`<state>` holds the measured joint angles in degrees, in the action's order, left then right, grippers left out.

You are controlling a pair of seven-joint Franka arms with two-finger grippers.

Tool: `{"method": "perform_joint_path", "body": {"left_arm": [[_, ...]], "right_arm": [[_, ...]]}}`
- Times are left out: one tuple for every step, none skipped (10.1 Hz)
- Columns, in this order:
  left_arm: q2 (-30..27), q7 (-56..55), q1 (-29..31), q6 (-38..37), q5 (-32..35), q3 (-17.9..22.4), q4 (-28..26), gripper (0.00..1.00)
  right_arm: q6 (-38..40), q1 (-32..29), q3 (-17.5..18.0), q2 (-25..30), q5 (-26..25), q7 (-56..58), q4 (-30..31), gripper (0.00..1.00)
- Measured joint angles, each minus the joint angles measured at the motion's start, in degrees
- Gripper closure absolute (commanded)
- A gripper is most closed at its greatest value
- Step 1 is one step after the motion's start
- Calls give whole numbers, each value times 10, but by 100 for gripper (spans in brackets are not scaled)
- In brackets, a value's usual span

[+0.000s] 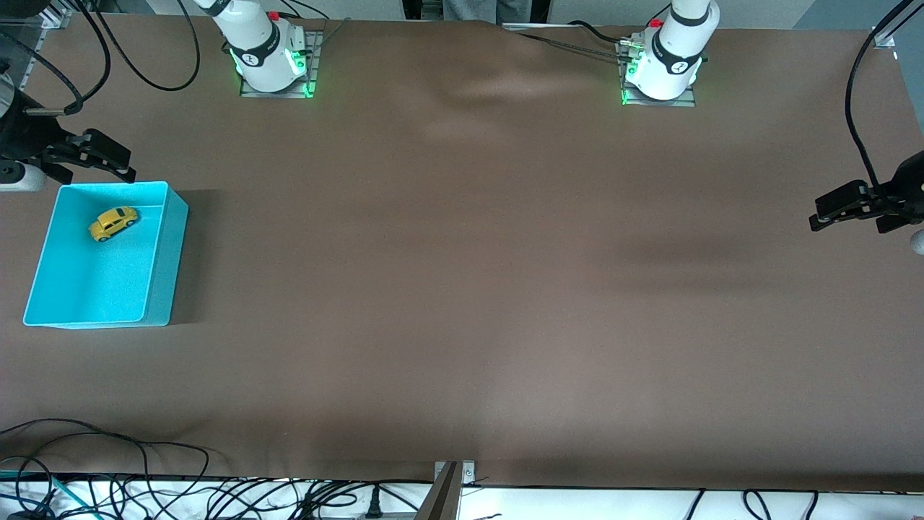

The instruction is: Wind up and store yellow beetle car

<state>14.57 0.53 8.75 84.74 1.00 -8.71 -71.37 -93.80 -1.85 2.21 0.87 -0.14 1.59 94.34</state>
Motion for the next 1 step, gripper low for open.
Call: {"method": "perform_joint_path", "body": {"left_arm": [[0,0,0,0,0,0,0,0]], "right_arm": [[1,0,0,0,-2,1,0,0]]}}
